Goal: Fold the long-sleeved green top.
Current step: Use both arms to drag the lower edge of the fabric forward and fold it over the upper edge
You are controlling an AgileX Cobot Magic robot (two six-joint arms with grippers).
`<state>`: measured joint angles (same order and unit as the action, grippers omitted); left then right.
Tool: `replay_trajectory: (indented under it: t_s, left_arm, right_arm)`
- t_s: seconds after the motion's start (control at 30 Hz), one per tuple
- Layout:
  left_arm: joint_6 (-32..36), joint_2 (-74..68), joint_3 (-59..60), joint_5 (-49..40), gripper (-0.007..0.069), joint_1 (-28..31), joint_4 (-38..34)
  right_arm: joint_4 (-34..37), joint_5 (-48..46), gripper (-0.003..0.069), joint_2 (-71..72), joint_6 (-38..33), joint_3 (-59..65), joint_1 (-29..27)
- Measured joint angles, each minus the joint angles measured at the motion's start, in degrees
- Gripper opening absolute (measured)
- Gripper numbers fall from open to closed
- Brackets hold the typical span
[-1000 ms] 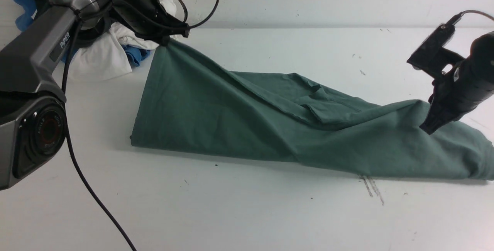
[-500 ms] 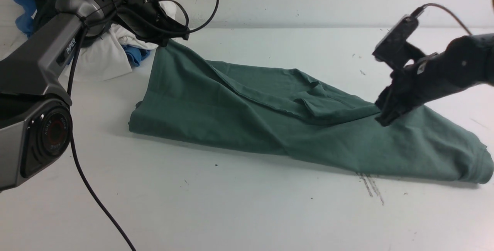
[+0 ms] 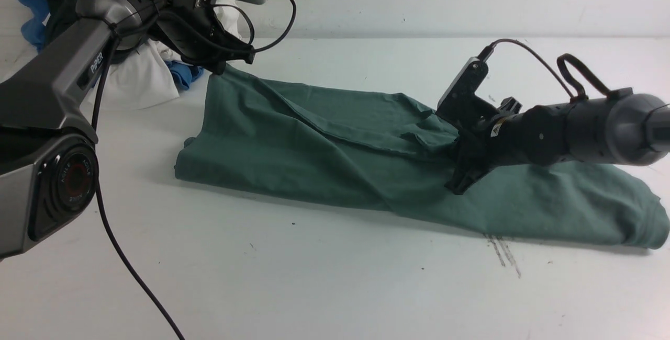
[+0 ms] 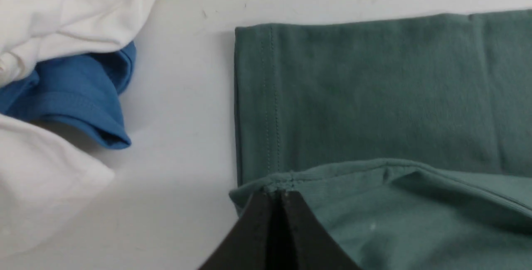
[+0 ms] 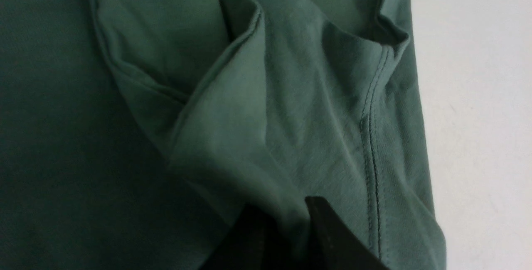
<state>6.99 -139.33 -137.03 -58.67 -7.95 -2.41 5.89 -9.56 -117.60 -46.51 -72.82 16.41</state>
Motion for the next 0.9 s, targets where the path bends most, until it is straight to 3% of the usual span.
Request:
replay_trajectory:
  t_s: [0.23, 0.4, 0.57, 0.67, 0.8, 0.83, 0.87, 0.9]
  left_arm:
    - [0.0, 3.5, 0.0, -0.9, -0.0006, 0.0, 0.0]
    - [-1.2, 5.5, -0.1, 8.7, -0.0006, 0.0, 0.0]
    - [-6.6, 0.7, -0.1, 16.1, -0.0002, 0.0, 0.4]
    - [-9.3, -3.5, 0.0, 19.5, 0.0039, 0.2, 1.1]
    - [-14.5, -7.2, 0.4, 20.7, 0.0228, 1.4, 1.3]
    - [-14.7, -7.2, 0.4, 20.7, 0.0239, 1.5, 1.3]
    - [-15.5, -6.6, 0.4, 20.6, 0.0330, 2.0, 1.5]
    - [-15.6, -6.5, 0.4, 20.5, 0.0340, 2.0, 1.5]
  right_arm:
    - [3.0, 1.0, 0.0018, 0.0, 6.5, -3.5, -1.4]
    - [8.0, 2.2, 0.0017, -1.6, 15.1, -11.0, -3.9]
    - [13.3, 3.4, 0.0033, -10.3, 21.0, -18.7, -4.3]
    - [15.5, 2.7, 0.0087, -15.0, 23.2, -22.8, -4.4]
    - [20.1, -1.5, 0.0283, -18.3, 27.6, -29.6, -6.1]
    - [20.2, -2.1, 0.0290, -18.2, 27.8, -30.0, -6.2]
    - [20.3, -4.3, 0.0349, -17.5, 28.0, -32.9, -7.2]
    - [20.3, -5.2, 0.0353, -17.3, 28.1, -33.2, -7.4]
